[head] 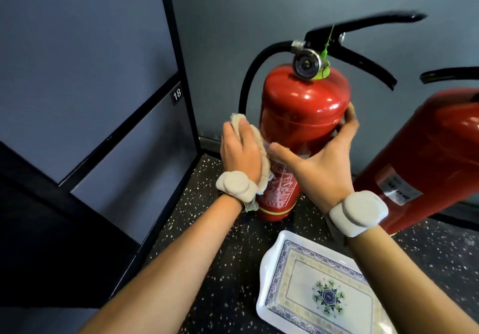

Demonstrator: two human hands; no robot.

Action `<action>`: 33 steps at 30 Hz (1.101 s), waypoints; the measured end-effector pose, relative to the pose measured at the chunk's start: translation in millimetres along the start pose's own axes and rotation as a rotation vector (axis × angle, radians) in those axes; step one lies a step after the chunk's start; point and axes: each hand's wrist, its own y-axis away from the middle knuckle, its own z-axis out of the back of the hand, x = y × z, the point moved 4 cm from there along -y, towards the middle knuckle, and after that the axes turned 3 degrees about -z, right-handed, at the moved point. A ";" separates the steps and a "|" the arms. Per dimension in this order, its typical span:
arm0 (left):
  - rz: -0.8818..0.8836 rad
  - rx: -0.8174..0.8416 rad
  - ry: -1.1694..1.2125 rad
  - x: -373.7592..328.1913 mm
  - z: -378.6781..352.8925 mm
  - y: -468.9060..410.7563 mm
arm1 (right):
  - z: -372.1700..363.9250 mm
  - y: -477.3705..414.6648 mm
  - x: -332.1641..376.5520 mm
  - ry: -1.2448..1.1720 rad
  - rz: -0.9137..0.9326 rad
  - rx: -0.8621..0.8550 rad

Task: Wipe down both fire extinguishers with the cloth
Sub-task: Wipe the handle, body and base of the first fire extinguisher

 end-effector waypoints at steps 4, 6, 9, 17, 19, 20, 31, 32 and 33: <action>-0.107 0.025 0.084 -38.2 -3.8 -16.3 | -2.2 -1.8 6.3 -0.018 -0.016 0.022; -0.070 0.060 0.104 -31.5 -6.3 -16.8 | -2.4 -2.3 8.2 -0.018 -0.024 0.035; 0.098 0.159 0.051 6.7 -8.6 -4.5 | 0.4 -4.7 8.6 -0.030 -0.052 0.049; -0.138 0.112 0.145 -79.8 -4.3 -23.8 | 3.3 -3.2 19.8 -0.053 -0.045 -0.006; -0.239 0.050 0.173 -102.7 -8.0 -34.4 | 3.5 -3.7 17.7 -0.061 -0.052 -0.014; -0.254 0.028 0.185 -104.0 -9.8 -38.7 | 3.2 -4.7 16.2 -0.066 -0.057 -0.017; -0.283 0.082 0.076 -28.5 3.2 -18.8 | -0.6 -0.6 12.5 -0.064 -0.064 -0.030; -0.269 0.117 0.030 -14.9 3.5 -13.6 | -0.4 0.0 13.6 -0.072 -0.064 -0.030; -0.250 0.154 -0.020 0.6 2.8 -7.8 | -1.0 0.5 14.4 -0.081 -0.065 -0.030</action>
